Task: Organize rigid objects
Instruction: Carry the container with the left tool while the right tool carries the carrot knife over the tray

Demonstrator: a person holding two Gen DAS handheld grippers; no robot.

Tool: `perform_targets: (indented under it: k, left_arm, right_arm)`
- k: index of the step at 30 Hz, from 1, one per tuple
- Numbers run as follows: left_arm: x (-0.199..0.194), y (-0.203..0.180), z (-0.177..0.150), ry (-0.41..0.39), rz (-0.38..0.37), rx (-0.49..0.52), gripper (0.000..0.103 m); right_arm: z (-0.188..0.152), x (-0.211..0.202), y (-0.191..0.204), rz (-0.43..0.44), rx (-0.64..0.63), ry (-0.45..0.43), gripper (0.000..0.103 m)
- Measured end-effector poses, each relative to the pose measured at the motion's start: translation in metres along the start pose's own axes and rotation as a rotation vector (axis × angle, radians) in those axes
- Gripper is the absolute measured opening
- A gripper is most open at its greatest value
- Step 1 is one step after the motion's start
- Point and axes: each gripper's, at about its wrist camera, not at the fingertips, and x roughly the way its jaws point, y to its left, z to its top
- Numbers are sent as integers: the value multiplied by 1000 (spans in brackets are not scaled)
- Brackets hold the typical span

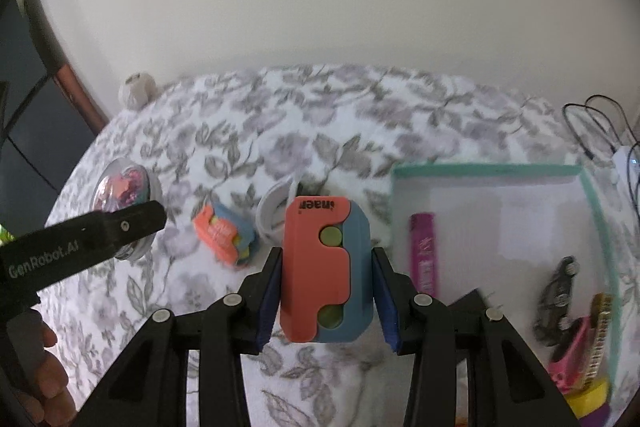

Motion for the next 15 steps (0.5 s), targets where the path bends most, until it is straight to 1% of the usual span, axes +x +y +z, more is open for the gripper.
perform_targets:
  k: [6,11,15]
  left_arm:
    - [-10,-32,-5,-50,-34,62,71]
    - [-6,-65,-15,-57,-49,136,71]
    - [-2,-89,-24,-53,-74,186,71]
  right_arm:
    - [6,-17,-37,-29,50,-25,45]
    - [6,-27,-77,-65,114,-35,45]
    - [4,-33,-110,-111,166,-40,45]
